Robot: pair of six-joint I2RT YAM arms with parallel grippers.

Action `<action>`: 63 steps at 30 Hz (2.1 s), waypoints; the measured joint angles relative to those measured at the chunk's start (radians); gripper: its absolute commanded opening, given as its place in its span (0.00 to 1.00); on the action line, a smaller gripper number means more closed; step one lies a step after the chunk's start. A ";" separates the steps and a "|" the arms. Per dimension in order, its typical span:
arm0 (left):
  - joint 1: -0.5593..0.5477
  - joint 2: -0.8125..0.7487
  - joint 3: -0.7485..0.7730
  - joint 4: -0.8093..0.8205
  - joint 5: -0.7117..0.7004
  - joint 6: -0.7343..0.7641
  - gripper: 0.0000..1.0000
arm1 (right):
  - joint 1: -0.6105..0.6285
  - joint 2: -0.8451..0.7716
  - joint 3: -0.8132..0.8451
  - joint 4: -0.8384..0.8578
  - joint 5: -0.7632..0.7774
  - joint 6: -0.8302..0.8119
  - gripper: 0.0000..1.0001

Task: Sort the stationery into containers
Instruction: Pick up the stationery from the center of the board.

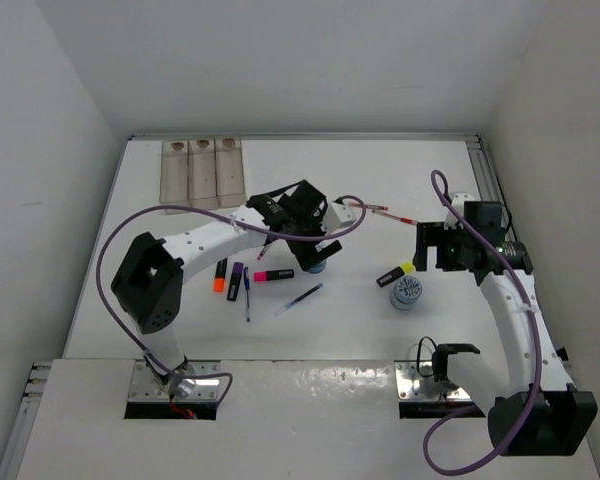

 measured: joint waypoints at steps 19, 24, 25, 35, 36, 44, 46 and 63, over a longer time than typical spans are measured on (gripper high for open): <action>-0.001 0.190 0.138 -0.002 0.018 -0.013 0.96 | -0.033 0.024 -0.036 0.000 -0.035 -0.025 0.99; -0.001 0.209 0.138 -0.006 0.027 -0.018 0.95 | -0.039 0.026 -0.045 0.000 -0.036 -0.028 0.99; -0.001 0.209 0.138 -0.008 0.028 -0.019 0.95 | -0.039 0.027 -0.045 0.001 -0.037 -0.028 0.99; 0.004 0.217 0.126 -0.007 0.037 -0.021 0.86 | -0.045 0.032 -0.049 0.002 -0.050 -0.031 0.99; 0.005 0.219 0.125 -0.006 0.039 -0.023 0.85 | -0.045 0.032 -0.049 0.002 -0.050 -0.031 0.99; 0.021 0.222 0.125 -0.003 0.059 -0.029 0.62 | -0.046 0.033 -0.049 0.005 -0.052 -0.031 0.99; 0.025 0.222 0.125 -0.002 0.066 -0.029 0.61 | -0.046 0.033 -0.049 0.005 -0.053 -0.031 0.99; 0.031 0.243 0.121 0.003 0.077 -0.039 0.72 | -0.046 0.035 -0.049 0.007 -0.053 -0.031 0.99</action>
